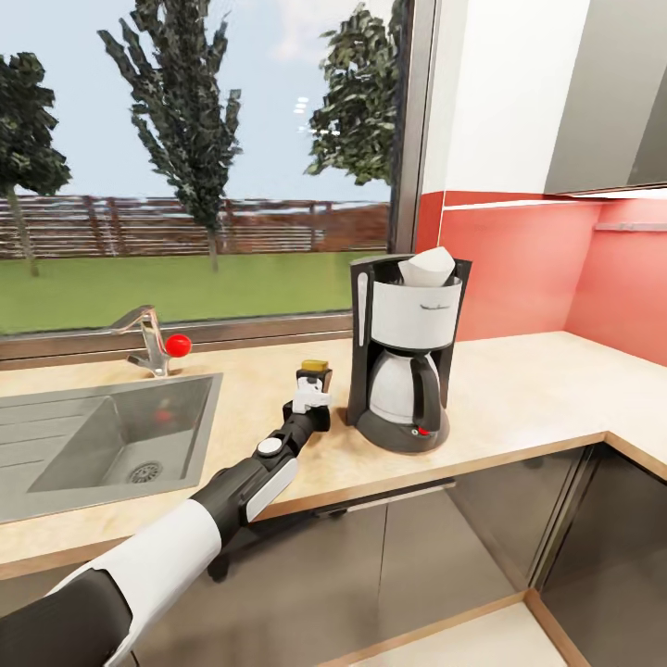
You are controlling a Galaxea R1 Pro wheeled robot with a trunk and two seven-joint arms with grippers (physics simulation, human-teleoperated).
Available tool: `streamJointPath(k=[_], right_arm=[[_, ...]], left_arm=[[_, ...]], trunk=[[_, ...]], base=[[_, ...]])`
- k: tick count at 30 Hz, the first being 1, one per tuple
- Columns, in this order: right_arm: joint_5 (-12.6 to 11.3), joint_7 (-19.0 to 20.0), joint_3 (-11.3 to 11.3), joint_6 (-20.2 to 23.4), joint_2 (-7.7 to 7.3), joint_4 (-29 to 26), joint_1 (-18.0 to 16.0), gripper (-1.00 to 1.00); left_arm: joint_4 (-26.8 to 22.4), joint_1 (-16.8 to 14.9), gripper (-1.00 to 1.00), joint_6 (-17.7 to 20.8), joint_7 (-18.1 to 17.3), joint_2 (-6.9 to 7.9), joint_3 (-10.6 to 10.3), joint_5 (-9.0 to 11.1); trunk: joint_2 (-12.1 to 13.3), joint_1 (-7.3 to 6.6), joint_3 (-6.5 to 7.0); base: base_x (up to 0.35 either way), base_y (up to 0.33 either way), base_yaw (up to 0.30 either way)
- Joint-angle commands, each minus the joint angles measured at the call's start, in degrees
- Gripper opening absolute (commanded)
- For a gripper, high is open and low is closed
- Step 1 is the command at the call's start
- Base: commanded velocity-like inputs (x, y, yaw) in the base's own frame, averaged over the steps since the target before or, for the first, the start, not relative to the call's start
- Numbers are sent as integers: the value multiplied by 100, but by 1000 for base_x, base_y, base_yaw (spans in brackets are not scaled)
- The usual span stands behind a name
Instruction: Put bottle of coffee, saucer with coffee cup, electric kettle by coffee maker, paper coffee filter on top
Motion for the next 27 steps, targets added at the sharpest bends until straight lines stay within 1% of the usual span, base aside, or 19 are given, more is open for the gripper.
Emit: streamJointPath(k=[1,2,27], right_arm=[[17,27,-47,-14,-3,7,-5,100],[17,27,-47,-14,-3,7,-5,100],[17,27,-47,-14,-3,7,-5,100]], left_arm=[[8,-8,-100,-39,52,6,-41,85],[8,-8,100,-39,52,6,-40,85],[-9,-8,100,-39,52,6,-37,85]], trunk=[[-3,0,-7],[-3,0,-7],[-3,0,-7]], base=[[0,0,0],[0,0,0],[0,0,0]])
